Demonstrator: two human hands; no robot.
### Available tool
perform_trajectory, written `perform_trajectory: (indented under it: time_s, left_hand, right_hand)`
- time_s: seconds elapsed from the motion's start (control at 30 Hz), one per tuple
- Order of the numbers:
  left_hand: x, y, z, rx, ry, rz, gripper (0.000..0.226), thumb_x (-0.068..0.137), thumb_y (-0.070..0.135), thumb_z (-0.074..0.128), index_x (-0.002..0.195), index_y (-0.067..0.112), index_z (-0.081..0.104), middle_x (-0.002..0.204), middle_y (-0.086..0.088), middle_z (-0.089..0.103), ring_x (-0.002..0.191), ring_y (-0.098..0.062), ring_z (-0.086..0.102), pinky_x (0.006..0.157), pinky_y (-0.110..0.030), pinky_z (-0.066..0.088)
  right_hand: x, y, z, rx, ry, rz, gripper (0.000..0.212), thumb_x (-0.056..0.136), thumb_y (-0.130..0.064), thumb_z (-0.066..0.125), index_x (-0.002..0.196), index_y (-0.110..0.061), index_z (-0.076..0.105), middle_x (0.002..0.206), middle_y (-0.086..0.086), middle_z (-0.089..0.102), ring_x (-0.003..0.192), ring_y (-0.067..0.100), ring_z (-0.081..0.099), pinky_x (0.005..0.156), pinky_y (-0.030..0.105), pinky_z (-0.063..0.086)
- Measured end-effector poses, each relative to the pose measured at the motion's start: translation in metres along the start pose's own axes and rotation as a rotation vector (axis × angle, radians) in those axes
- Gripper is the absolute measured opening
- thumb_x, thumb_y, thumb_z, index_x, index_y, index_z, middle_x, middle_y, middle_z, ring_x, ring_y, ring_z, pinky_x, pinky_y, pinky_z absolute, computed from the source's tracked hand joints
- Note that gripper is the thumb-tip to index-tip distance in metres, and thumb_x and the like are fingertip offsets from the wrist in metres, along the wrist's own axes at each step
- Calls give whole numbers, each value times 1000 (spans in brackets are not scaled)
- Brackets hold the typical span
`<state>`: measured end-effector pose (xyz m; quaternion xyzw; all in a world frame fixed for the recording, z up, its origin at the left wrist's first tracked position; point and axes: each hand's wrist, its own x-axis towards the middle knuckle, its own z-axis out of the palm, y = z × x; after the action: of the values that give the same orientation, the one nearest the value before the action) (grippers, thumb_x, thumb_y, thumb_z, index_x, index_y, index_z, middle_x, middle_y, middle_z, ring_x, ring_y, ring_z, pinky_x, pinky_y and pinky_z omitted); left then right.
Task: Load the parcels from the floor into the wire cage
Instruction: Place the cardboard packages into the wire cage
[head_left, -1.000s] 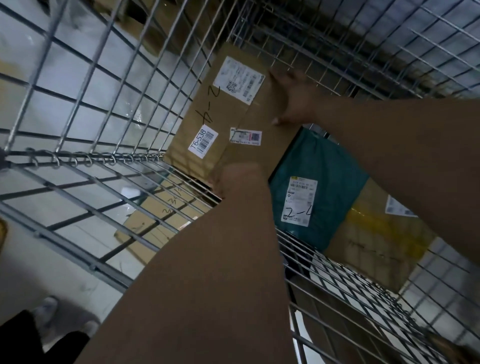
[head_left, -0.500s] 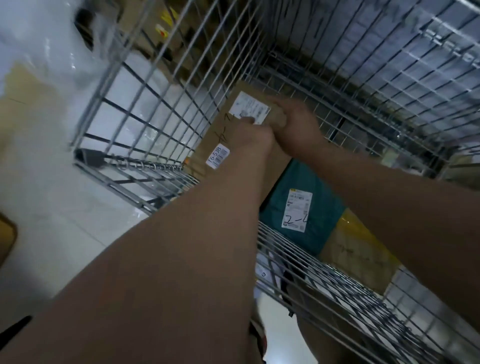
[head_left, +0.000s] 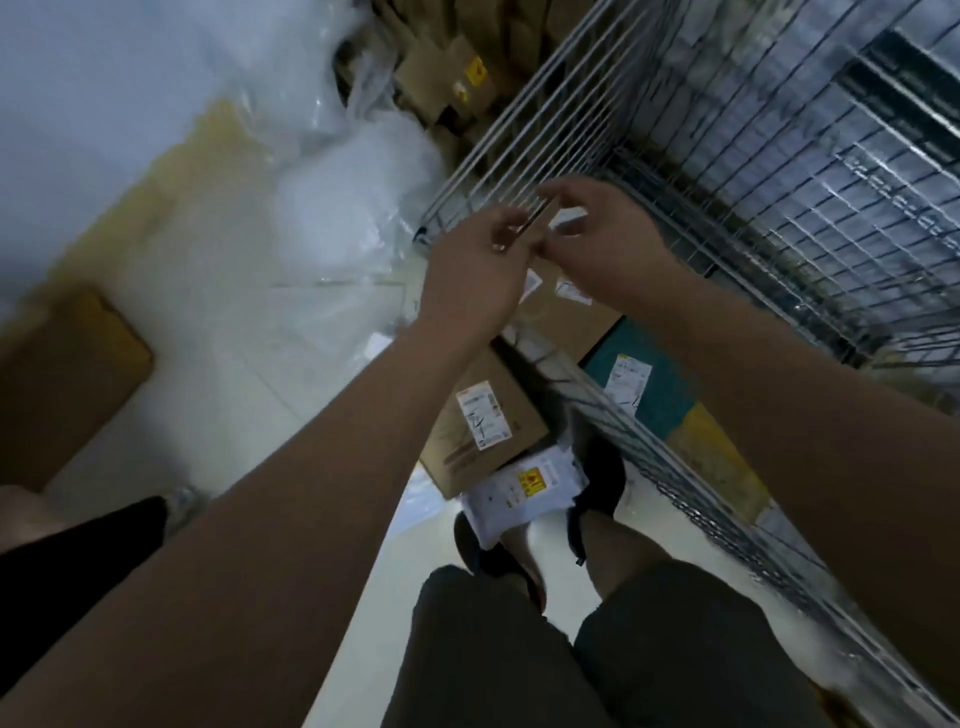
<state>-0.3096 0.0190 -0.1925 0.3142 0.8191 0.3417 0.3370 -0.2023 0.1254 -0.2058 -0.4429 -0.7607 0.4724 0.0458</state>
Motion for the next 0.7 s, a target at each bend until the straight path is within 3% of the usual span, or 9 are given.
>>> perform_trajectory:
  time_s: [0.1,0.17,0.27,0.33,0.37,0.43,0.53,0.63,0.7]
  left_hand:
    - [-49,-40,-29,-25,74,-33,29,99,28,61,126,26,70,119,8,72,101,-4,66,90,-23,53]
    - [-78,-79,-39,-64,96,-122,30,96,24,62,124,30,70,117,9,72,101,-4,66,89,-24,53]
    - [-116,-147,-45,-123,124,-276,37,92,19,65,126,32,69,117,9,71,101,-4,66,89,-22,52]
    - [-137,-194,-42,-157,155,-400,41,92,20,68,131,32,67,119,9,69,100,-3,64,83,-8,48]
    - [-145,-216,-38,-166,167,-452,44,92,21,69,134,33,64,122,8,67,100,-3,63,77,0,42]
    - [-159,-259,-25,-172,157,-510,53,92,22,72,142,34,57,129,5,62,106,-8,61,77,3,37]
    - [-163,-321,4,-193,123,-518,72,91,22,75,154,34,43,133,2,53,120,-8,53,96,-15,39]
    - [-147,-379,45,-184,35,-477,86,89,13,78,160,23,30,112,14,60,95,16,59,80,-1,39]
    - [-127,-415,76,-194,-13,-442,98,83,22,82,162,21,23,112,13,64,88,11,63,77,-2,44]
  right_hand:
    - [-28,-26,36,126,-14,13,46,89,-28,75,133,-30,62,132,-2,61,104,8,68,87,36,61]
    - [-47,-33,69,142,-52,3,43,88,-28,75,130,-30,63,129,-1,63,105,6,67,91,35,60]
    - [-66,-21,126,95,-157,3,45,91,-28,74,134,-24,62,129,2,64,107,7,66,86,20,56]
    - [-73,2,162,16,-256,25,49,95,-25,72,141,-17,57,136,4,61,113,10,61,80,5,46]
    - [-75,17,178,-27,-302,47,53,95,-25,72,144,-15,54,140,5,59,117,12,59,84,7,46]
    - [-75,59,210,-95,-375,121,65,93,-28,74,151,-18,48,148,8,51,128,18,55,101,25,48]
    - [-67,130,248,-242,-445,130,78,89,-29,78,157,-19,39,145,7,50,129,21,52,107,33,46]
    - [-47,201,280,-415,-457,128,96,87,-40,77,162,-16,22,156,16,35,140,27,33,113,23,25]
    - [-24,251,300,-513,-407,110,110,81,-62,72,163,-19,14,162,21,23,146,35,22,121,35,19]
